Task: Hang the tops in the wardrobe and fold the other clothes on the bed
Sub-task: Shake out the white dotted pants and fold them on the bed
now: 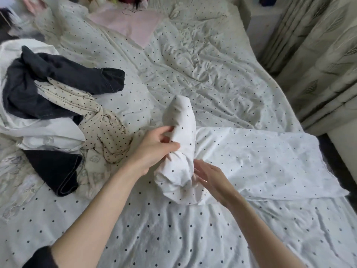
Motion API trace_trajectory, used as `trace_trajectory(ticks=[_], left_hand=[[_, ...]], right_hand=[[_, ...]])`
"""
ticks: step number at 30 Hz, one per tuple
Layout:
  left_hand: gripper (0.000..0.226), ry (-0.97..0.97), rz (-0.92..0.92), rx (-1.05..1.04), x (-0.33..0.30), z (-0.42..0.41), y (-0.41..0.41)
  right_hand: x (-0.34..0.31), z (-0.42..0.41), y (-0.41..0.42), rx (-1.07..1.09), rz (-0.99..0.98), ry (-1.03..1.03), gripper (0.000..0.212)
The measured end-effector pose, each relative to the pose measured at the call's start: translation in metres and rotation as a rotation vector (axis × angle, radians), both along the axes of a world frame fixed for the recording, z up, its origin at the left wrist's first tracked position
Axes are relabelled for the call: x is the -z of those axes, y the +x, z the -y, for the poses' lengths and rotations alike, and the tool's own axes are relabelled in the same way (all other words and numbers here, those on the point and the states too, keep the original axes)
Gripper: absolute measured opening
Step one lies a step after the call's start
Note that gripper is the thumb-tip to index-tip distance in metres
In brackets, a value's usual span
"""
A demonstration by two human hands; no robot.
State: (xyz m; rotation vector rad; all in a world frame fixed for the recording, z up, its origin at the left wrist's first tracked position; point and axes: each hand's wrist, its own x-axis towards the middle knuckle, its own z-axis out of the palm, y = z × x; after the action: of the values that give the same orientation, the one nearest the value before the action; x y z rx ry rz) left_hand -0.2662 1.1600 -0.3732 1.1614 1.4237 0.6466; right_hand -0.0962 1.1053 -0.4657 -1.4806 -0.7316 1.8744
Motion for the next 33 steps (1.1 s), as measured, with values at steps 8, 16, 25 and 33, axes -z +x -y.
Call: trace_trajectory(ticks=[8,16,25,33], left_hand=[[0.048,0.024,-0.334,0.479,0.046,0.008,0.156],[0.025,0.14,-0.496,0.084,0.101,0.014,0.117],[0.02,-0.322,-0.028,-0.157,0.128,0.022,0.077],[0.027,-0.25,-0.014,-0.151,0.127,0.024,0.073]], right_hand=[[0.013,0.009,0.111,0.296,-0.183,-0.071,0.052],[0.036,0.022,0.129,0.023,0.874,0.357,0.05],[0.067,0.006,0.086,-0.546,1.193,0.447,0.058],[0.056,0.01,0.09,-0.515,1.16,0.446,0.047]])
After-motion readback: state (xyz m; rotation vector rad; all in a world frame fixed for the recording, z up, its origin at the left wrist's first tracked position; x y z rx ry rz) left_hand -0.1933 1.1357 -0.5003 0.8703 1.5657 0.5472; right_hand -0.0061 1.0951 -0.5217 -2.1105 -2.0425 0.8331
